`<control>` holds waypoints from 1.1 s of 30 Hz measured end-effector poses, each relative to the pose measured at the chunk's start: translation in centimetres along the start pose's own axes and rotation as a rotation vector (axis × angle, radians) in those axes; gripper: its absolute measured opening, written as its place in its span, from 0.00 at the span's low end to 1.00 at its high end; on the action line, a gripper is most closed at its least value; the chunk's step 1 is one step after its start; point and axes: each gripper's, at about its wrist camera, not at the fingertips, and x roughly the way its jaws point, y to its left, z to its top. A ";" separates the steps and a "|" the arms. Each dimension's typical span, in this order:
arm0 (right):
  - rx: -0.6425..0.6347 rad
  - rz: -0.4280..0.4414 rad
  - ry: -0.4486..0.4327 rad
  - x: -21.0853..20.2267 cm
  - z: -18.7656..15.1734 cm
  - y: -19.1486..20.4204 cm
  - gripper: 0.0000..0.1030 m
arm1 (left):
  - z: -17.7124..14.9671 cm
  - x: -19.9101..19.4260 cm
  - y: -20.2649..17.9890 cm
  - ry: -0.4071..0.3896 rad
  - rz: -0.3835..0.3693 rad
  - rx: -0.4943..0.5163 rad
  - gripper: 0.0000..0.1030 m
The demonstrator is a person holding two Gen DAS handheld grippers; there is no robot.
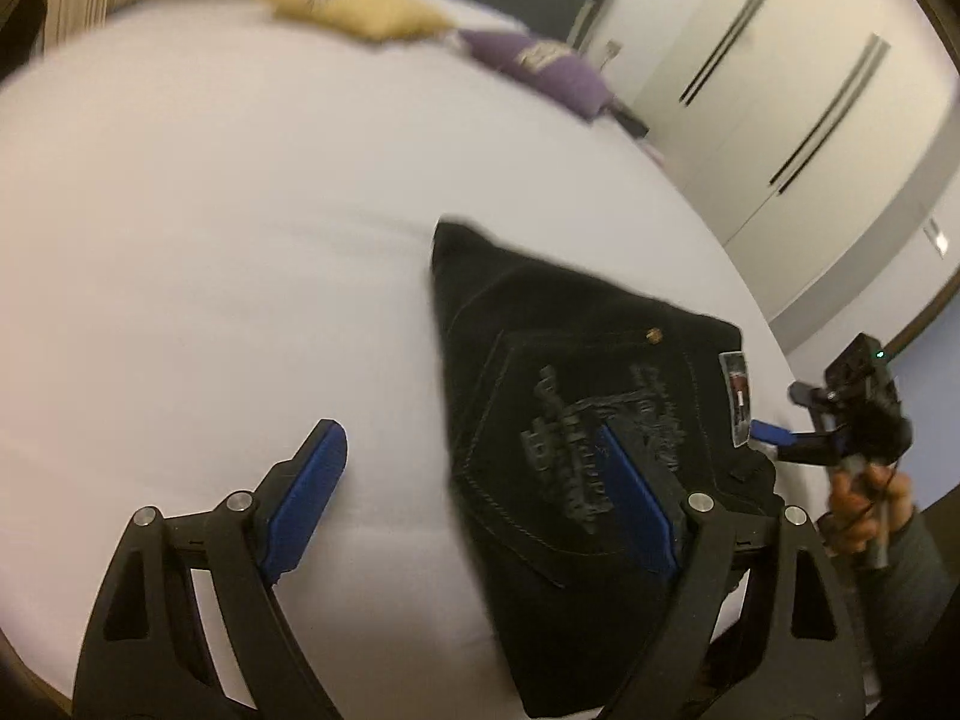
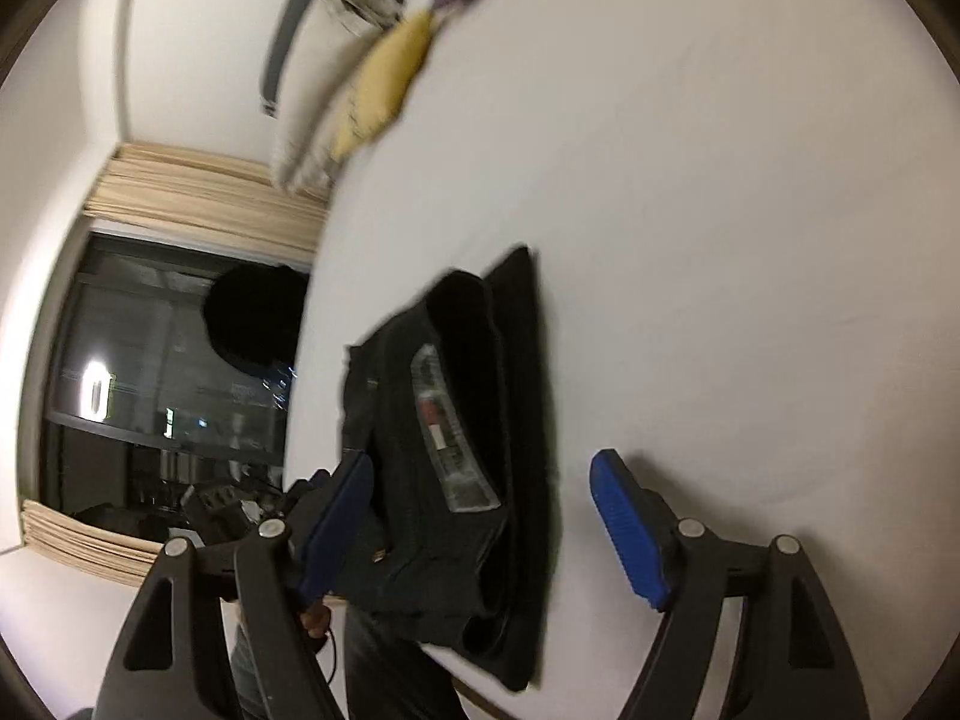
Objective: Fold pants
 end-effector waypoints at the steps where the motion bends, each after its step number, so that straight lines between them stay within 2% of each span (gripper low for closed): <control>1: 0.007 -0.013 0.021 0.0 -0.2 -0.5 0.75 | 0.1 0.9 0.4 0.036 -0.018 -0.020 0.82; 3: 0.003 -0.025 0.049 1.4 0.4 0.0 0.75 | 0.2 2.4 0.9 0.088 -0.043 -0.042 0.82; 7: -0.020 -0.062 0.107 2.9 0.9 0.5 0.75 | 0.7 3.7 0.6 0.122 -0.082 -0.048 0.82; 10: -0.025 -0.062 0.129 3.7 1.5 1.0 0.75 | 1.2 4.3 -0.2 0.158 -0.082 -0.020 0.80; 11: -0.032 -0.062 0.133 3.9 1.4 1.1 0.75 | 1.3 4.7 -0.8 0.179 -0.082 0.004 0.78; 12: -0.052 -0.071 0.136 4.0 1.2 1.4 0.75 | 1.2 4.8 -1.4 0.191 -0.080 0.020 0.69; 15: -0.108 -0.107 0.129 4.3 0.6 1.9 0.64 | 1.0 5.0 -2.5 0.197 -0.035 0.047 0.61; 17: -0.123 -0.139 0.106 3.8 0.1 1.7 0.46 | 1.0 5.1 -2.9 0.184 -0.029 0.031 0.51; 19: -0.120 -0.143 0.082 3.1 -0.2 1.3 0.38 | 0.8 4.6 -3.2 0.167 -0.023 0.042 0.35; 22: -0.185 -0.198 0.043 2.6 -1.1 2.5 0.31 | 0.7 3.9 -4.5 0.157 0.010 0.095 0.22; 24: -0.268 -0.280 0.014 2.5 -1.9 4.3 0.26 | 0.5 3.6 -6.0 0.146 0.060 0.144 0.18; 26: -0.321 -0.316 -0.011 2.1 -2.4 5.7 0.21 | 0.8 3.1 -7.0 0.133 0.094 0.173 0.16; 33: -0.450 -0.388 -0.093 -0.3 -4.1 8.5 0.18 | 1.4 0.4 -9.4 0.064 0.113 0.215 0.14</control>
